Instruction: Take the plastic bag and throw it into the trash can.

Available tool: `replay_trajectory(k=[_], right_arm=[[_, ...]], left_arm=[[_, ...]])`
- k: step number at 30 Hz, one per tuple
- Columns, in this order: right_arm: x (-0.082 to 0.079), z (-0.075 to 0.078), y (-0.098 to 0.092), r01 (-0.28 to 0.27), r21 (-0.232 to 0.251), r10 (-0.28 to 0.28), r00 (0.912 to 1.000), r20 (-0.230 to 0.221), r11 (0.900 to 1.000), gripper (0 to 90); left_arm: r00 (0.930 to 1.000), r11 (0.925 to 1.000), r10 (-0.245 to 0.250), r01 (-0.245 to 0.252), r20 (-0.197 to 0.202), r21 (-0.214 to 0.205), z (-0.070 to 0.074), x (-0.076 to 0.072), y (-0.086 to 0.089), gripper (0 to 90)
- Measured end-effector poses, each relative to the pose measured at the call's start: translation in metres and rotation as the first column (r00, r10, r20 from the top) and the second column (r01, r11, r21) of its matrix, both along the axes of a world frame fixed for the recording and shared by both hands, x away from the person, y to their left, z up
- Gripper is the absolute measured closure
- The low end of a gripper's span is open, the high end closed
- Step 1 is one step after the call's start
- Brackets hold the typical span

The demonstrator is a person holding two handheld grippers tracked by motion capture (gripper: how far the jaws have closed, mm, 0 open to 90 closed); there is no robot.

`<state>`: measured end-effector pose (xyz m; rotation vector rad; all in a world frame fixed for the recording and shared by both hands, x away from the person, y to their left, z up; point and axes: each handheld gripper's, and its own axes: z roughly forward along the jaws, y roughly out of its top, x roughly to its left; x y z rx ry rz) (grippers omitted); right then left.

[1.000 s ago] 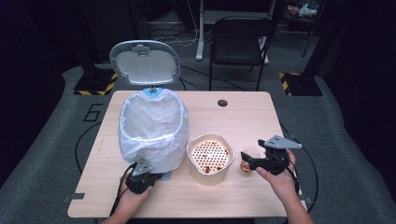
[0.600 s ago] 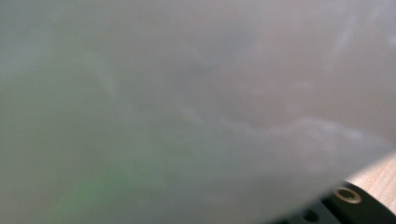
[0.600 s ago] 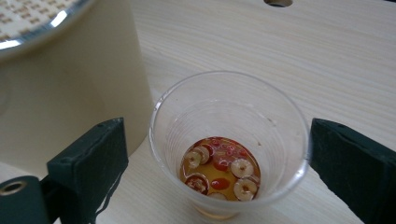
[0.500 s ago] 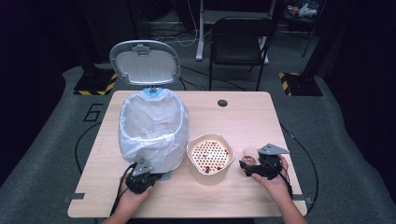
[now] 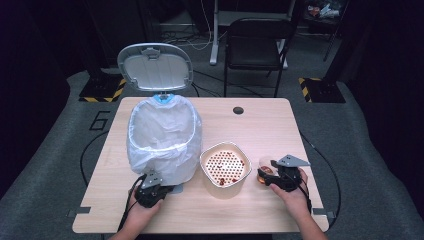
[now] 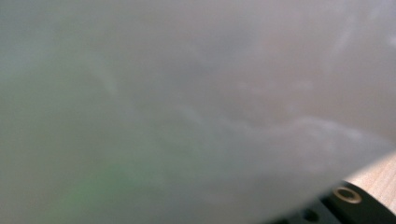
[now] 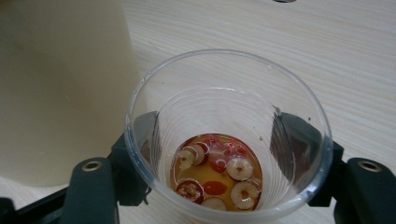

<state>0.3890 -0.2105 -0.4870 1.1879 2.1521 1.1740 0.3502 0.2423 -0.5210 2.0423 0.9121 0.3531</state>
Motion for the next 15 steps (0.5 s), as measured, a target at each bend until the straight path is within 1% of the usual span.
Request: replay_trajectory(k=[2, 3, 4, 5, 6, 8, 12, 15], right_arm=[[-0.001, 0.0, 0.0, 0.003, 0.008, -0.003, 1.0, 0.005, 1.0, 35.5], [0.0, -0.001, 0.0, -0.001, -0.002, 0.001, 0.9999, 0.012, 1.0, 35.8], [-0.001, 0.0, 0.0, 0.006, -0.003, -0.006, 1.0, 0.007, 1.0, 36.1], [-0.001, 0.0, 0.0, -0.001, -0.006, 0.002, 0.9999, 0.015, 1.0, 36.3], [-0.001, 0.001, 0.001, 0.003, -0.006, -0.003, 0.9999, 0.016, 1.0, 36.4], [-0.001, 0.003, 0.001, -0.012, -0.015, 0.012, 0.9997, 0.022, 0.9998, 36.4], [-0.004, 0.013, 0.001, -0.029, -0.024, 0.029, 0.9989, 0.038, 0.9993, 36.6], [-0.005, 0.024, 0.0, -0.039, -0.031, 0.04, 0.998, 0.05, 0.9988, 37.0]], left_arm=[[1.0, 1.0, 0.0, 0.0, 0.0, 0.0, 0.0, 0.0, 0.0, 90.0], [1.0, 1.0, 0.0, 0.0, 0.0, 0.0, 0.0, 0.0, 0.0, 90.0], [1.0, 1.0, 0.0, 0.0, -0.001, 0.0, 0.0, 0.0, 0.0, 90.0], [1.0, 1.0, -0.001, 0.001, 0.0, 0.0, 0.0, 0.0, 0.0, 90.0], [1.0, 1.0, 0.0, 0.0, 0.0, 0.0, 0.0, 0.0, 0.0, 90.0], [1.0, 1.0, 0.0, 0.0, 0.0, 0.0, 0.0, 0.0, 0.0, 90.0], [1.0, 1.0, 0.0, 0.0, 0.0, -0.001, 0.0, 0.0, 0.0, 90.0], [1.0, 1.0, 0.0, 0.0, 0.0, -0.001, 0.0, 0.0, 0.0, 90.0]])
